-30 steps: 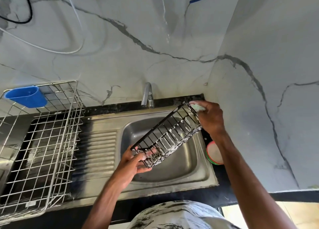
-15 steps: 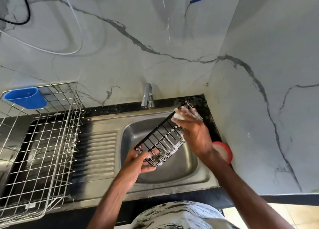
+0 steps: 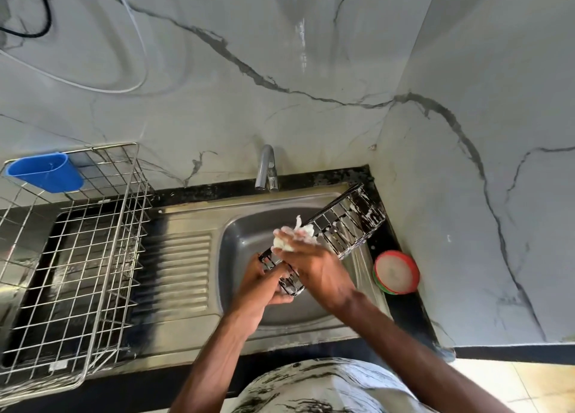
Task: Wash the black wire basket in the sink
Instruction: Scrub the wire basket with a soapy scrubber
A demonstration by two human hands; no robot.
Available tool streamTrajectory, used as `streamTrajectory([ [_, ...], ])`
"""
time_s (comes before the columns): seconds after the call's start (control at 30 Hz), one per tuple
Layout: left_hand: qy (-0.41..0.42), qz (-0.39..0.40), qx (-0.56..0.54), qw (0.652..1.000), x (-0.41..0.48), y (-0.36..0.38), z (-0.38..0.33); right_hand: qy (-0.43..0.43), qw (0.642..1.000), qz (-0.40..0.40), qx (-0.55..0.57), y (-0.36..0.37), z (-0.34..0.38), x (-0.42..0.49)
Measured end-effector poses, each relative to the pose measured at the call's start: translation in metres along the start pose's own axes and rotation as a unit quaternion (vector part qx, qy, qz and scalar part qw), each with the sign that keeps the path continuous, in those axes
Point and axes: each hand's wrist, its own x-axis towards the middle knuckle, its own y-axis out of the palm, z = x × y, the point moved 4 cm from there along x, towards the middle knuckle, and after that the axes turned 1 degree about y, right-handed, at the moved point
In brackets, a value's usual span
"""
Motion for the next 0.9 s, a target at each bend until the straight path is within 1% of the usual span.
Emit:
streamTrajectory([
  [0.07,0.001,0.010,0.006,1.000,-0.002,0.001,-0.004,0.020,1.000,-0.021,-0.009,-0.016,-0.021,0.009],
  [0.13,0.004,0.032,0.016,0.999,-0.003,0.001,-0.005,0.064,0.995,-0.072,-0.030,-0.037,-0.058,0.016],
  [0.2,0.007,0.030,0.026,0.999,-0.005,0.001,-0.005,0.138,0.982,-0.121,-0.038,-0.059,-0.097,0.015],
  [0.27,0.008,0.025,0.035,0.999,-0.004,0.000,-0.003,0.206,0.967,-0.146,-0.038,-0.069,-0.117,0.009],
  [0.3,0.007,0.026,0.036,0.999,-0.003,0.001,-0.003,0.213,0.964,-0.154,-0.041,-0.069,-0.117,0.006],
  [0.37,0.009,0.031,0.037,0.999,-0.003,0.006,-0.005,0.175,0.973,-0.147,-0.028,-0.056,-0.098,0.003],
  [0.4,0.012,0.031,0.040,0.999,-0.002,0.008,-0.007,0.144,0.981,-0.127,-0.009,-0.044,-0.082,0.001],
  [0.47,0.022,0.024,0.040,0.999,-0.003,0.013,-0.012,0.084,0.994,-0.061,0.026,-0.016,-0.042,-0.006],
  [0.53,0.027,0.016,0.042,0.999,-0.004,0.016,-0.015,0.031,0.998,-0.018,0.046,0.005,-0.012,-0.015],
  [0.57,0.026,0.013,0.043,0.999,-0.004,0.016,-0.014,0.018,0.998,-0.003,0.055,0.009,-0.007,-0.017],
  [0.63,0.017,0.006,0.043,0.999,-0.004,0.013,-0.012,-0.002,0.999,-0.007,0.034,0.001,-0.017,-0.017],
  [0.7,0.002,0.012,0.031,0.999,-0.005,0.009,-0.009,0.020,0.999,-0.025,0.009,-0.018,-0.046,-0.019],
  [0.73,-0.004,0.015,0.027,1.000,-0.005,0.007,-0.008,0.043,0.998,-0.046,0.001,-0.028,-0.066,-0.020],
  [0.83,-0.009,0.011,0.024,1.000,-0.005,0.005,-0.007,0.159,0.980,-0.120,0.008,-0.059,-0.121,-0.031],
  [0.9,-0.012,0.003,0.022,1.000,-0.002,0.005,-0.008,0.203,0.970,-0.136,0.006,-0.066,-0.130,-0.035],
])
